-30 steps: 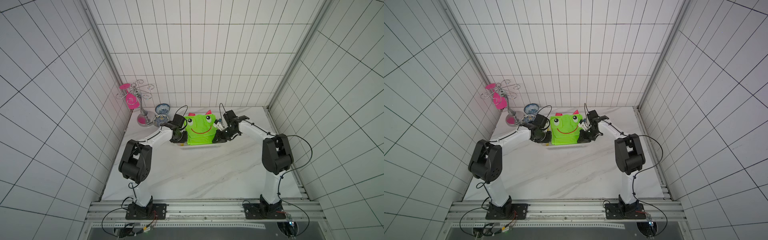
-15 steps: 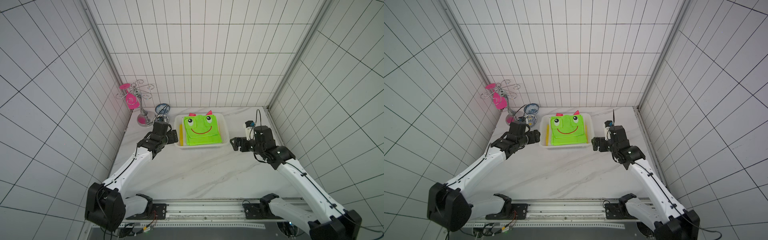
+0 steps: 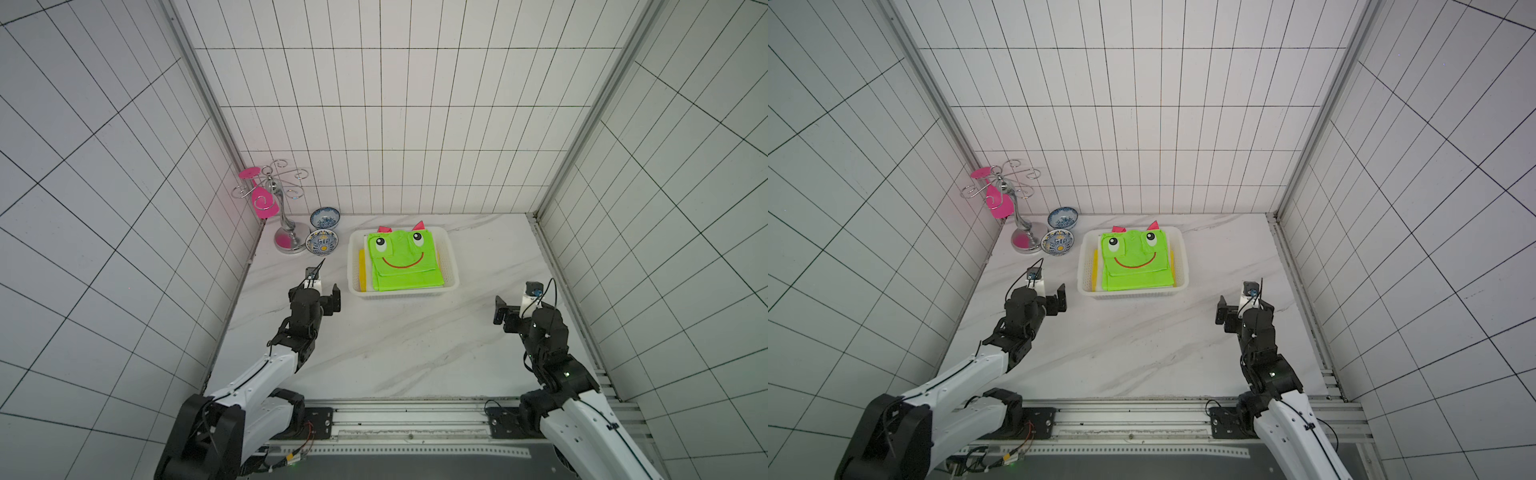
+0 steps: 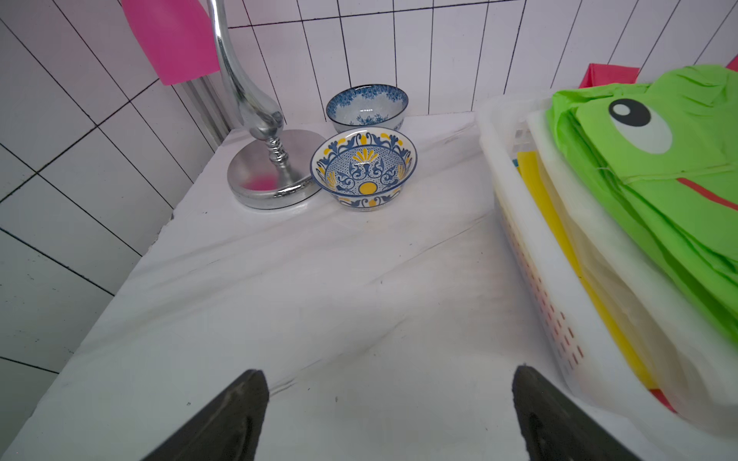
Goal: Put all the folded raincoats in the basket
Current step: Reset both arms
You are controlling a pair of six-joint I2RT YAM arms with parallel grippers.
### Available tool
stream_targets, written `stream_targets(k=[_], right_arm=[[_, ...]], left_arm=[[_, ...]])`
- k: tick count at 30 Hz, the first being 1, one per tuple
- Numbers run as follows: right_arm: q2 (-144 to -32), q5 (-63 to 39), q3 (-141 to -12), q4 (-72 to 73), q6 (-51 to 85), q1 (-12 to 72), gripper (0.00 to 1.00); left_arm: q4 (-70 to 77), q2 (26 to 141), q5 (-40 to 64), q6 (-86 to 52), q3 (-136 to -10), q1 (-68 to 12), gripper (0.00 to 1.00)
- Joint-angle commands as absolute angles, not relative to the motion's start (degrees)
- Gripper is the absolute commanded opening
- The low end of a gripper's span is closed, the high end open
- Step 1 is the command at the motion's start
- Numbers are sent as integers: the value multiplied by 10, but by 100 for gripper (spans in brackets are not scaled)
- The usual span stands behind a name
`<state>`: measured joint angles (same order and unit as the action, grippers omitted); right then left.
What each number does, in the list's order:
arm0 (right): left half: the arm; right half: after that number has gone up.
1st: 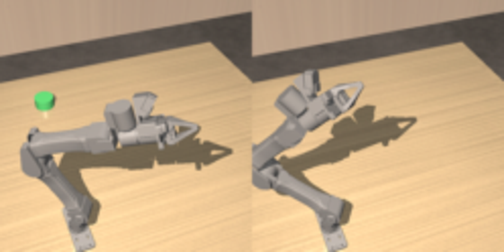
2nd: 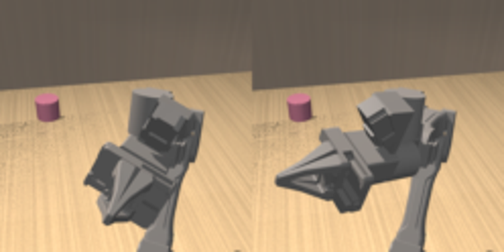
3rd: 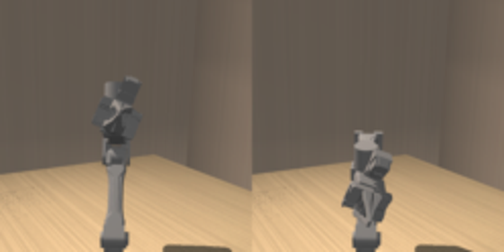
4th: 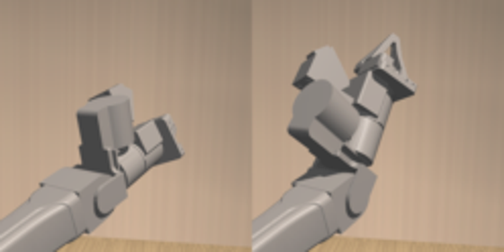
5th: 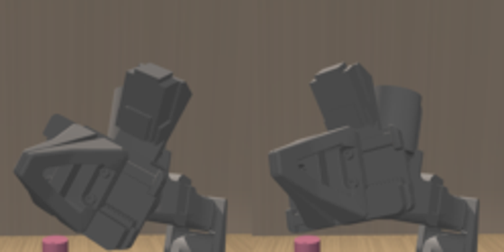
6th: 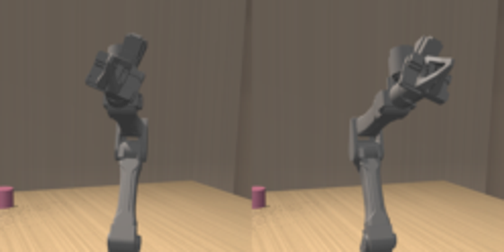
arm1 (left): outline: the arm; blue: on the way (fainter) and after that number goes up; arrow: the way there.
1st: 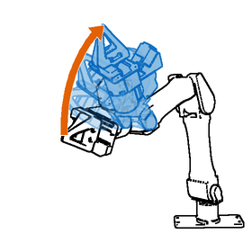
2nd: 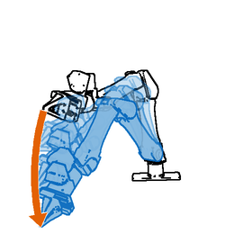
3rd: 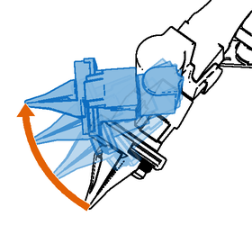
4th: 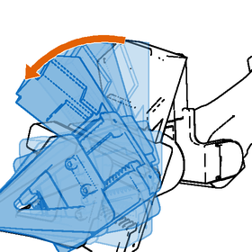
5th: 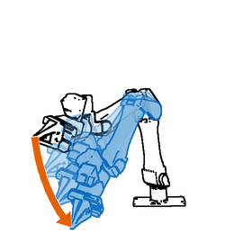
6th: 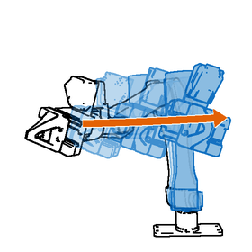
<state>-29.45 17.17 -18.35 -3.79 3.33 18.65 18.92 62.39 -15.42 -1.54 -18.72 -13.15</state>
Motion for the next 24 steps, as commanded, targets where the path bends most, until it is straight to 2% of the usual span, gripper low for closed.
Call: stream_targets(k=[1,4,6,8,12,15,18,19,21,24], right_arm=[[-348,191,-152,133,5,129,99],[-438,118,-122,271,24,70,99],[-516,105,-123,334,11,53,99],[-588,73,-130,385,15,29,99],[-725,39,-134,516,20,1,99],[-816,17,-153,583,21,-15,99],[-887,-15,-178,605,14,-22,99],[-891,-33,-187,602,4,-21,99],[-872,-51,-227,486,-13,-15,99],[-879,-55,-230,494,-17,-12,99]], left_arm=[[415,687,-112,3,-168,-106,98],[406,743,-119,15,-189,-102,98],[510,781,-127,49,-165,-101,98],[543,801,-118,42,-161,-83,98],[600,853,-50,-4,-152,-24,98],[626,923,-8,-24,-189,7,98],[458,883,17,-32,-238,18,98],[466,891,29,-28,-243,20,98],[507,907,34,-30,-233,23,98],[486,900,35,-30,-240,24,98]])
